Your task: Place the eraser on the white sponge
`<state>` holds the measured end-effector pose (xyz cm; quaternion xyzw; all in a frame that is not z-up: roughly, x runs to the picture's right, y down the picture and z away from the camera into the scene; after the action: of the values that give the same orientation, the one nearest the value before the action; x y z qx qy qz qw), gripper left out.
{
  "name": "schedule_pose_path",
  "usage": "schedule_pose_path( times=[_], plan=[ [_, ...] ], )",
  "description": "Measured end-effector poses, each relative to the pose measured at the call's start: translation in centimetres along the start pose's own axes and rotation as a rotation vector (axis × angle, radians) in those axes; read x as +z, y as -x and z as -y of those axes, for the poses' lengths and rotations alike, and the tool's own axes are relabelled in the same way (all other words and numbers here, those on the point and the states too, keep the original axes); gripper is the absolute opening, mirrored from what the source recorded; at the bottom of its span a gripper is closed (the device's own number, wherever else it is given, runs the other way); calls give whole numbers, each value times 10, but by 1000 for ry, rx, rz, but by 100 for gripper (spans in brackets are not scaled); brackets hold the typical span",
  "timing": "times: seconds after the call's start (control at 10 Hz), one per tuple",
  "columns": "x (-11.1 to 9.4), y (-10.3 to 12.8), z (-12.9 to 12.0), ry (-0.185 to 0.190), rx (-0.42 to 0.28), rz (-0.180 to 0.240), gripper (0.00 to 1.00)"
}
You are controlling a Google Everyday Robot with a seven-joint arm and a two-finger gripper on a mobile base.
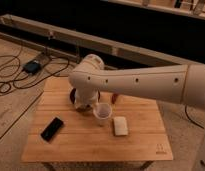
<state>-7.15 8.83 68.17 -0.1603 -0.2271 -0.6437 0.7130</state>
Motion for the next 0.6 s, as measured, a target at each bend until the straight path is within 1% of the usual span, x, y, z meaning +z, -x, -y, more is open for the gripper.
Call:
schedule_pose_path(
  times=[0.5,0.6],
  plan=[
    [0,0,0,1,-1,0,60],
    [-1,-1,3,7,-8,-2,60]
  ],
)
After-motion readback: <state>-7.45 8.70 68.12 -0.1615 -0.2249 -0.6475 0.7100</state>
